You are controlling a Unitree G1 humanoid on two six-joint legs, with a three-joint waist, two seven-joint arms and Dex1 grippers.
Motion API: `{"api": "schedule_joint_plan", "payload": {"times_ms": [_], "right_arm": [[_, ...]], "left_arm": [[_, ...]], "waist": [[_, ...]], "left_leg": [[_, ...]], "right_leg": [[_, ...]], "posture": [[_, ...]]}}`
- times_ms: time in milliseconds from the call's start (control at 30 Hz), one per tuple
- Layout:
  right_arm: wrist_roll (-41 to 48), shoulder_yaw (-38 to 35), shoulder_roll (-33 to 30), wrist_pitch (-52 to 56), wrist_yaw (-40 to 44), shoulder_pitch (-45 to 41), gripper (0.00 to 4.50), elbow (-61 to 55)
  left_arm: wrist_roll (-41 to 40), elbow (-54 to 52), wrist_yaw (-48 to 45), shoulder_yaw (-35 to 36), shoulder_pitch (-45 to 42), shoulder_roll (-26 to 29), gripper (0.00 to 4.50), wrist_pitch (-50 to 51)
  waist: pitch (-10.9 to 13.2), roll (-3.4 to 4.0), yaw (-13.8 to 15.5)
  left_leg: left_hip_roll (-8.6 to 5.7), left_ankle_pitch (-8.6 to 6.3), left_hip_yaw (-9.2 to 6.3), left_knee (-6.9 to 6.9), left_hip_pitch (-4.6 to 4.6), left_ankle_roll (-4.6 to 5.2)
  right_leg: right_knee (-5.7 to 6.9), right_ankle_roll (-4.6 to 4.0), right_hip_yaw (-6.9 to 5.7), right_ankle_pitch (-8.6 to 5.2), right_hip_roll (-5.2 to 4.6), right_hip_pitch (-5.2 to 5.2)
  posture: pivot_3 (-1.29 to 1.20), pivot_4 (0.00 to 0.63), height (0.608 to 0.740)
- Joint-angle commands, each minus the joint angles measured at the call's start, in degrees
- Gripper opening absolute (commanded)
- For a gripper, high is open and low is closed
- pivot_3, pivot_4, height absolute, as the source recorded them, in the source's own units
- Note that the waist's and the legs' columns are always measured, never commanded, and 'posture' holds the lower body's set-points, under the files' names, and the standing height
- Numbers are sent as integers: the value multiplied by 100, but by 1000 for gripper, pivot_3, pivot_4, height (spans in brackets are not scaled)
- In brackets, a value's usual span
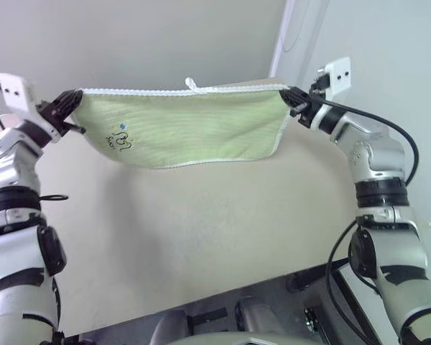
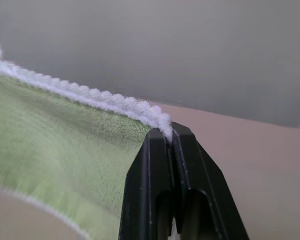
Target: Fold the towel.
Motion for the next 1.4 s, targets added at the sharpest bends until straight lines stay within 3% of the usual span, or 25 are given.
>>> {"api": "schedule_joint_plan", "payload": {"times_ms": [33, 267, 433, 633, 833, 1067, 1200, 1400], "right_arm": [[633, -211, -400, 839, 406, 822, 17, -1565], [1687, -496, -1112, 2087, 805, 2397, 17, -3596], [1918, -603, -1660, 2367, 1092, 3316, 17, -4180], [2156, -691, -2063, 2422, 1344, 4383, 17, -4816], [1918, -456, -1912, 2249, 1143, 4437, 17, -4553], [1155, 221, -1233, 1886, 432, 3708, 17, -3675], [688, 585, -688, 1643, 82, 3218, 17, -2960], [248, 842, -158, 1508, -226, 2712, 17, -2104]], "left_arm": [[-421, -1476, -511, 355, 1301, 366, 0, 594], [-870, -3529, -625, 1085, 3696, 587, 0, 1452], [-938, -4024, -600, 1477, 4557, 596, 0, 1677], [-866, -4232, -774, 1577, 5347, 540, 0, 1641], [-718, -4034, -818, 1235, 5347, 477, 0, 1534], [-473, -3384, -511, 718, 4526, 249, 0, 1375], [66, -2317, 232, 353, 3571, -91, 0, 847], [138, -2069, 321, 80, 3245, -323, 0, 755]], "waist": [[-1, 2, 13], [4, -1, 108], [14, 1, 112], [11, -3, 48], [8, -14, 71], [8, -14, 76], [6, -14, 98], [5, -16, 76]], "left_leg": [[8, 0, -2, 3, -1, 0], [13, 0, -8, 59, -7, 2], [23, -3, 6, 66, 135, -2], [59, -7, 28, 45, 149, -6], [41, -8, 43, 2, 149, 3], [41, -9, 36, 8, 149, 7], [37, -8, 33, 11, 152, 8], [35, -8, 32, 5, 141, 9]], "right_leg": [[4, 0, 0, 0, -4, -1], [4, -10, -16, 6, 18, 20], [-26, -12, -18, -23, 13, 163], [-94, -14, -42, -22, -3, 184], [-85, -17, -38, -12, 2, 155], [-82, -23, -43, -7, 13, 155], [-76, -19, -42, -1, 15, 163], [-74, -22, -40, 26, 15, 150]], "posture": [[0, 0, 740], [0, 0, 740], [0, 0, 740], [0, 0, 740], [0, 0, 740], [0, 0, 740], [0, 0, 740], [0, 0, 740]]}}
